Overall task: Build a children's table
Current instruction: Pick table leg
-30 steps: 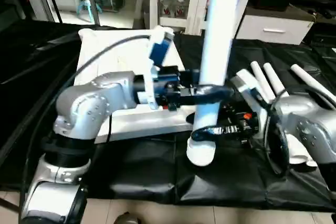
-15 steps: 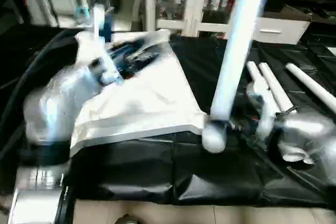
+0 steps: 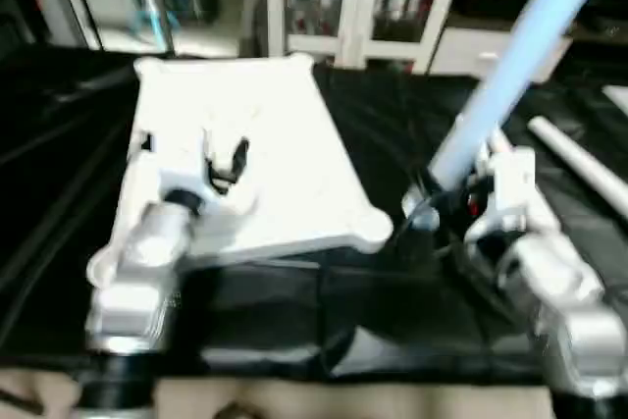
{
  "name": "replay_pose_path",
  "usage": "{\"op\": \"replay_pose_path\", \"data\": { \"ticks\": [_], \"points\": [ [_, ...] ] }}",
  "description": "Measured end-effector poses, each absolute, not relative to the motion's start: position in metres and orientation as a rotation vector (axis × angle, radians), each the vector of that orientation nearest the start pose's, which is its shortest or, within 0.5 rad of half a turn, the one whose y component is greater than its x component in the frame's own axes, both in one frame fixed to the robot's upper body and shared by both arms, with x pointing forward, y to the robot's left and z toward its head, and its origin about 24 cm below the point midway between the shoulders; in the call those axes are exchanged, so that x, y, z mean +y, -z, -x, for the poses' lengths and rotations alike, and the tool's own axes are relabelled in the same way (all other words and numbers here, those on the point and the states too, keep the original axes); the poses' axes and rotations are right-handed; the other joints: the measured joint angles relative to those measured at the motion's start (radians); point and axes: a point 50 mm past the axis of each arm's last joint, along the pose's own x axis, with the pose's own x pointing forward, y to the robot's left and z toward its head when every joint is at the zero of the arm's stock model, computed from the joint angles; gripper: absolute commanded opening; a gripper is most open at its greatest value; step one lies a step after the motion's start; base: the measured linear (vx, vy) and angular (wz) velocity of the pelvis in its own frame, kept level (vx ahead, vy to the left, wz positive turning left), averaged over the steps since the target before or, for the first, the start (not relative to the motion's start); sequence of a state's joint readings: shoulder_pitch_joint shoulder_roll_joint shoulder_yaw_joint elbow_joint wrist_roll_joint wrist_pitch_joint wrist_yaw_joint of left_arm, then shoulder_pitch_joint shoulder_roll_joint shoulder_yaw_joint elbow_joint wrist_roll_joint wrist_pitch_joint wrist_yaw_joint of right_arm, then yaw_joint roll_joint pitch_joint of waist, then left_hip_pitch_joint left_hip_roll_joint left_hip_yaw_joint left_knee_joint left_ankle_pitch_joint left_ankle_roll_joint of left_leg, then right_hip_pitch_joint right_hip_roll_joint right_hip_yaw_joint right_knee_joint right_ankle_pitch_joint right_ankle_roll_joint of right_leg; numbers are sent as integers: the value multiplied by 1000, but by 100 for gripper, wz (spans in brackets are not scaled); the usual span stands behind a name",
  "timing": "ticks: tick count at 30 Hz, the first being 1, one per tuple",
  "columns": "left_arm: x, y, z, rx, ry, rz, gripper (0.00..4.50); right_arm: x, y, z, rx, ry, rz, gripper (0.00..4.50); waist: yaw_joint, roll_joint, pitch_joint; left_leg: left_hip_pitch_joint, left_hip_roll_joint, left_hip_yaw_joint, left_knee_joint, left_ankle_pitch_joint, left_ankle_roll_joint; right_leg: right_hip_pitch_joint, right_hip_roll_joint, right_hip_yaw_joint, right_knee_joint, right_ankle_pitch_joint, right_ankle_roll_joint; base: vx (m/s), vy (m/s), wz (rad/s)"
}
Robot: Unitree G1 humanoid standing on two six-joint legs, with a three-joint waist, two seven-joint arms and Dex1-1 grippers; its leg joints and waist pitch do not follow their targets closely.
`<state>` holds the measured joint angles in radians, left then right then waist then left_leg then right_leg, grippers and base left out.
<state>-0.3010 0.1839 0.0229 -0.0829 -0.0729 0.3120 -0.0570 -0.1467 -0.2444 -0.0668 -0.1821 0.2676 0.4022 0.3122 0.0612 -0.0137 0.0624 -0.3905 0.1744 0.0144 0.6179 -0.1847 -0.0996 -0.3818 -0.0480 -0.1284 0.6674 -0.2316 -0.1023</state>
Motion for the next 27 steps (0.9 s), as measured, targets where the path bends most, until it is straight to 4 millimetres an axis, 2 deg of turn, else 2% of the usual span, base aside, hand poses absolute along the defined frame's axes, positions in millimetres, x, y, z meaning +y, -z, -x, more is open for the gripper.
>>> {"op": "replay_pose_path", "data": {
  "ticks": [1,2,3,4,5,6,7,8,9,10,11,12,13,14,15,16,17,18,20,21,22,24,25,26,27],
  "points": [
    [163,-116,-305,-69,83,-119,353,-175,-93,-275,67,-335,-25,188,-5,-1,0,-1,-11,-30,-5,0,0,0,7,-1,11,-11,-8,-10,-171,51],
    [163,-116,-305,-74,69,-123,353,-175,-92,-275,71,-332,-26,188,-8,-4,-2,-7,-21,-54,-14,0,-1,1,8,-10,14,-17,-9,-41,-222,52],
    [160,-118,-304,-84,64,-128,353,-177,-91,-275,74,-322,-26,188,-3,-4,-5,-19,-27,-68,-3,-7,11,0,7,-39,10,-19,-7,-40,-239,54],
    [156,-117,-304,-85,74,-133,353,-179,-89,-275,83,-312,-25,188,1,-5,-5,-42,-9,-25,87,-32,53,2,4,-68,7,-20,-6,-40,-239,54],
    [153,-114,-302,-77,75,-135,353,-178,-83,-274,100,-306,-40,188,18,-15,-5,-46,-2,42,164,-54,88,3,10,-61,7,-20,-9,-12,-217,32],
    [152,-109,-300,-63,71,-139,353,-177,-80,-273,109,-303,-53,188,32,-20,-8,-24,-21,97,197,-78,128,2,19,-62,-3,-15,-20,-7,-207,5],
    [152,-109,-300,-63,56,-136,353,-175,-80,-273,108,-303,-59,188,35,-14,-11,-5,-34,118,178,-105,154,0,32,-73,-19,-10,-23,-7,-207,5],
    [153,-110,-300,-74,47,-128,353,-174,-80,-273,109,-306,-61,188,38,-6,-15,13,-39,130,124,-151,155,-1,48,-88,-36,1,-25,-21,-207,19],
    [154,-109,-300,-74,39,-112,353,-172,-78,-272,117,-315,-62,188,47,1,-16,23,-11,121,94,-126,91,6,67,-99,-68,14,-11,-33,-206,16],
    [156,-110,-300,-76,37,-110,353,-169,-78,-271,114,-324,-69,188,49,5,-17,25,5,120,86,-117,77,-4,66,-94,-45,5,25,-33,-206,16],
    [157,-112,-300,-84,38,-114,353,-165,-79,-272,107,-340,-78,188,51,-2,-21,23,11,127,86,-111,69,-35,50,-41,47,-21,69,-2,-190,2],
    [161,-113,-300,-90,37,-127,353,-161,-80,-272,102,-357,-81,188,51,-16,-30,19,8,134,95,-107,64,-58,9,46,101,-30,83,-21,-116,12],
    [160,-116,-301,-104,52,-129,353,-162,-82,-272,94,-358,-74,188,58,-29,-37,3,2,136,110,-108,63,-64,-21,89,80,-40,108,-21,-116,12],
    [158,-116,-301,-109,70,-132,353,-162,-83,-272,93,-357,-69,188,67,-32,-35,-4,0,130,111,-106,71,-76,-25,93,87,-36,109,-66,-90,3],
    [151,-113,-300,-100,105,-130,353,-165,-80,-271,104,-348,-61,188,81,-32,-34,2,-2,120,83,-93,67,-73,-22,89,81,-35,107,-63,-146,-4],
    [144,-112,-299,-97,142,-133,353,-167,-80,-272,108,-342,-57,188,84,-31,-32,11,-2,119,64,-86,51,-68,-18,89,72,-33,101,-63,-146,-4],
    [140,-111,-299,-98,163,-135,353,-168,-79,-272,109,-338,-58,188,84,-27,-29,25,-1,117,44,-75,24,-58,-12,89,62,-33,99,-64,-143,2],
    [138,-111,-299,-98,169,-135,353,-168,-79,-272,110,-337,-58,188,81,-22,-24,43,0,120,25,-69,13,-43,-10,86,49,-33,98,-52,-81,0],
    [138,-111,-299,-102,167,-131,353,-168,-80,-272,109,-334,-58,188,74,-15,-16,75,2,126,4,-70,12,-17,-9,77,23,-34,97,-26,-41,0],
    [139,-112,-299,-108,163,-129,353,-168,-79,-272,109,-337,-58,188,66,-7,-11,90,7,126,-7,-70,12,4,-9,62,-1,-34,97,0,0,0],
    [141,-112,-299,-110,157,-126,353,-167,-80,-272,109,-342,-58,188,54,-1,-6,106,15,126,-16,-70,12,18,-9,50,-22,-34,97,0,0,0],
    [144,-112,-299,-113,143,-122,353,-164,-80,-273,105,-361,-54,188,33,9,-2,128,36,121,-26,-76,3,56,-11,14,-58,-35,95,1,24,-10],
    [145,-113,-299,-117,139,-122,353,-162,-81,-273,101,-368,-53,188,26,7,-1,132,36,120,-26,-76,3,66,-18,8,-49,-40,90,2,48,-19],
    [147,-112,-299,-114,136,-125,353,-162,-81,-273,100,-369,-52,188,20,2,2,143,31,124,-26,-76,3,68,-28,9,-34,-46,88,12,33,-23],
    [148,-111,-299,-111,132,-124,353,-163,-81,-273,99,-368,-51,188,10,-14,3,158,26,133,-25,-79,-3,71,-36,14,-20,-45,87,0,0,0]
  ]
}}
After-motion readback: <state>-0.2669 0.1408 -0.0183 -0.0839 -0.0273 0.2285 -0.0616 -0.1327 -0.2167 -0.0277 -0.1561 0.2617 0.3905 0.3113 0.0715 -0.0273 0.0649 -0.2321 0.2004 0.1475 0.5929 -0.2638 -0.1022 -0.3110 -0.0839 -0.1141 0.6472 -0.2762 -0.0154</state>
